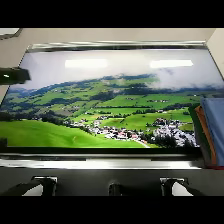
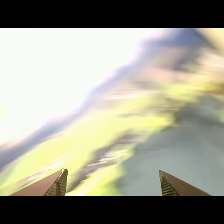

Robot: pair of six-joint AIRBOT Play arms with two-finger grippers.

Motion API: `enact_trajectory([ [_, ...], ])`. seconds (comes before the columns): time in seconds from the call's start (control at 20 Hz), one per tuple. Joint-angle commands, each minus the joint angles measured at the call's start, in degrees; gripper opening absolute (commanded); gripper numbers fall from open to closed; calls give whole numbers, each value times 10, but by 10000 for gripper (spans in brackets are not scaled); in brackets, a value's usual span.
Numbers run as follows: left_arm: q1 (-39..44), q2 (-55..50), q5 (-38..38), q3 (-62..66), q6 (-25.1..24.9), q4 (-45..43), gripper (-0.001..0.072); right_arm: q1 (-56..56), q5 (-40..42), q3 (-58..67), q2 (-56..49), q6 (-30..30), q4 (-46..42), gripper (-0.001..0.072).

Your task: Fold the shirts.

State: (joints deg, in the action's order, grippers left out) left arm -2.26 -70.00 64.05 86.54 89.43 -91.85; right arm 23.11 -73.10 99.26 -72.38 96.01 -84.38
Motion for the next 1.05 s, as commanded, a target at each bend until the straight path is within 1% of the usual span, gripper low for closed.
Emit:
enact_trajectory([
  [0.0, 82, -90, 181, 6, 69, -105, 685, -183, -113, 9, -74, 55, 31, 667],
  [0.05, 86, -104, 227, -21, 65, -62, 714, -204, -184, 9, -111, 56, 73, 667],
  [0.1, 88, -105, 238, -67, 59, -16, 714, -217, -227, 9, -140, 56, 99, 666],
  [0.15, 88, -94, 220, -109, 56, 17, 714, -230, -250, 9, -160, 56, 108, 667],
  [0.2, 90, -75, 181, -145, 58, 33, 714, -238, -255, 9, -167, 56, 100, 667],
  [0.25, 92, -58, 150, -166, 73, 32, 713, -242, -246, 9, -167, 56, 83, 667],
  [0.35, 92, -38, 119, -170, 76, 31, 713, -240, -241, 9, -165, 56, 66, 667],
  [0.45, 92, -35, 118, -164, 75, 29, 713, -240, -245, 9, -165, 56, 55, 667],
  [1.0, 92, -38, 117, -165, 75, 30, 713, -240, -245, 9, -165, 56, 55, 667],
])
